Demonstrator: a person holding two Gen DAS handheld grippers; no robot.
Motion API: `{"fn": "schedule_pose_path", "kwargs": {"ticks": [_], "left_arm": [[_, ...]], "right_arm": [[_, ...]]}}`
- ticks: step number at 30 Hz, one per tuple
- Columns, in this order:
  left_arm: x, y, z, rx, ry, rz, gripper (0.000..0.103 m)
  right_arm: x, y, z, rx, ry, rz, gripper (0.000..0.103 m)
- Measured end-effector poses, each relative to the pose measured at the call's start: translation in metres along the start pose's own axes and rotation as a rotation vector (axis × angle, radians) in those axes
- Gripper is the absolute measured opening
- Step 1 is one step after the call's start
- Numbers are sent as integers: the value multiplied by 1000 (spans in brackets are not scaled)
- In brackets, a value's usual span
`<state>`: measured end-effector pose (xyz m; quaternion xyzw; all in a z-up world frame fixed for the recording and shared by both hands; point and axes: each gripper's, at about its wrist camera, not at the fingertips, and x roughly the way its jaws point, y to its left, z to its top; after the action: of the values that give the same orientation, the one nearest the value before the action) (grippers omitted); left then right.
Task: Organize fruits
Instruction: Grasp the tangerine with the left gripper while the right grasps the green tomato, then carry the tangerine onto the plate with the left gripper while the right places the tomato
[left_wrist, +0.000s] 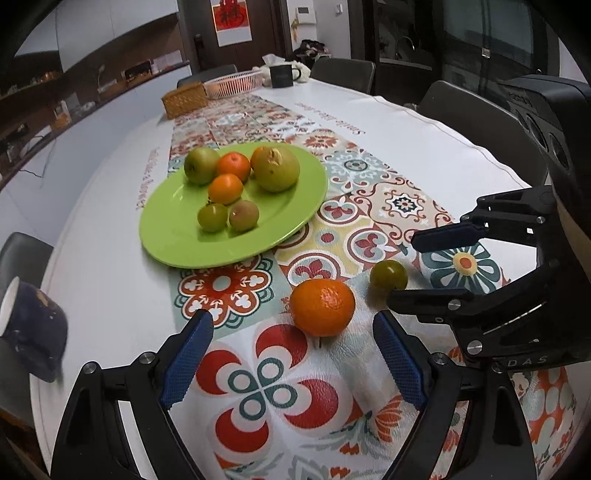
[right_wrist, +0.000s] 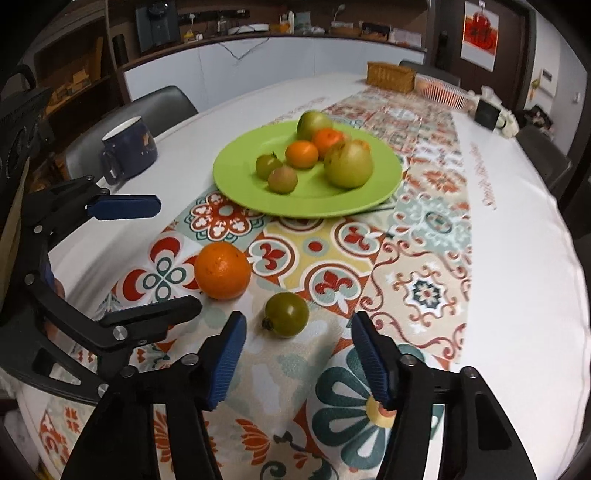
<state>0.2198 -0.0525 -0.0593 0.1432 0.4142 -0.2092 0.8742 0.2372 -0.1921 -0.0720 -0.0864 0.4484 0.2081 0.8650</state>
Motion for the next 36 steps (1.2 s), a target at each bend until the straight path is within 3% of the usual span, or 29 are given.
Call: {"fn": "schedule_pose_path", "kwargs": {"ticks": [9,13,16,36], "left_arm": [[16,2,4,-33,24,-42,75],[22,2,4,-62,47,-83,55],[21,2,5,-85,52,-109,41],[-36,-7,-9,-188,3,-25,41]], "right_arm": [[13,-6,2,18,20,53,38],[15,-8,3,39,17,68,30],[15,-9,1,56,11,70,29],[-36,5,-13,135,-103,47,29]]}}
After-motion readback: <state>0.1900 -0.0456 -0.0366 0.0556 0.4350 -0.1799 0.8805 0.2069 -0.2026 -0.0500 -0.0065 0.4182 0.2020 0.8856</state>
